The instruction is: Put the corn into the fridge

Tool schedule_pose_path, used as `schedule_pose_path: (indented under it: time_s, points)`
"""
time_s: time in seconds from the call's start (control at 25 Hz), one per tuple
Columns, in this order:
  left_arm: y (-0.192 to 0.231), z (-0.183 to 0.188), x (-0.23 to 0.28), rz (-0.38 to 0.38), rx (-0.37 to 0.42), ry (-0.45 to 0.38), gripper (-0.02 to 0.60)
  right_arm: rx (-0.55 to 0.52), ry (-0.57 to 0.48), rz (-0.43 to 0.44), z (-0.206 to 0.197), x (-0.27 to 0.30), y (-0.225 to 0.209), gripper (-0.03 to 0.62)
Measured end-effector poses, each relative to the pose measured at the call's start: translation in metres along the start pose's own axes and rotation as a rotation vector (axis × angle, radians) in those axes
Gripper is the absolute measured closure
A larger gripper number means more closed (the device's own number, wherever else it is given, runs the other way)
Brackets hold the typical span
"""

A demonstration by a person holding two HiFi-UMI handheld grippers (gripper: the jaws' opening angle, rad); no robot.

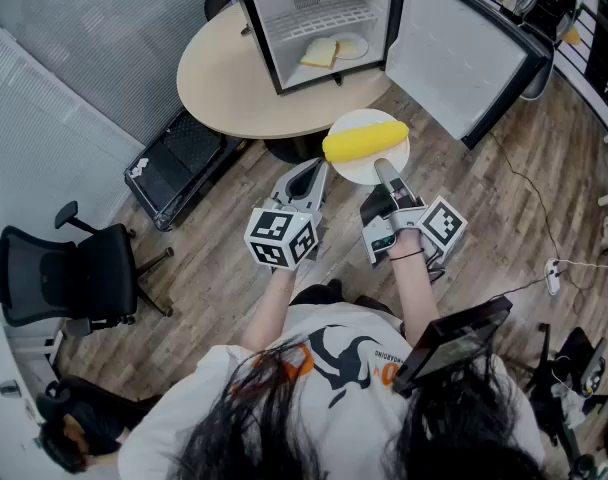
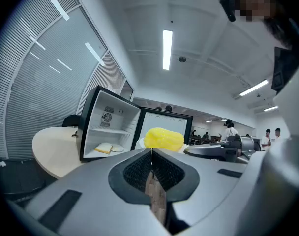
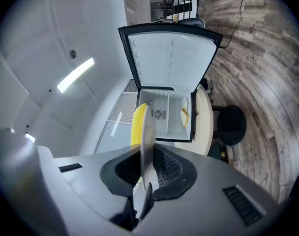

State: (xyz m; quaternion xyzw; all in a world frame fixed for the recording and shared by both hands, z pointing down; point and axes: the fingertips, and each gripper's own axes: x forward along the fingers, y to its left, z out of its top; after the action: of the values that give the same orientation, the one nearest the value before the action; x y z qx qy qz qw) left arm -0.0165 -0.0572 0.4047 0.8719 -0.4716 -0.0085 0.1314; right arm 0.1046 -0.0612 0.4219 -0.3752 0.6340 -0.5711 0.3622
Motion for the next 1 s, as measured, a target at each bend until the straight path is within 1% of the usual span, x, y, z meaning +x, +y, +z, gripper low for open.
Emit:
schedule_pose_path:
  time_s: [0.36,0.68,1.0]
  points:
    - [0.006,-0.001,0.005,-0.015,-0.009,0.006,0.569,0.028,0.001,-0.01,0.001,0.007,-0.006,0.554]
    - [0.01,-0.001,0.006,-0.026,-0.01,0.009,0.569,0.026,0.0,-0.014,0.0,0.009,-0.009,0.554]
    - [0.025,0.001,0.012,-0.042,-0.006,0.015,0.569,0.026,0.001,-0.016,-0.003,0.026,-0.011,0.554]
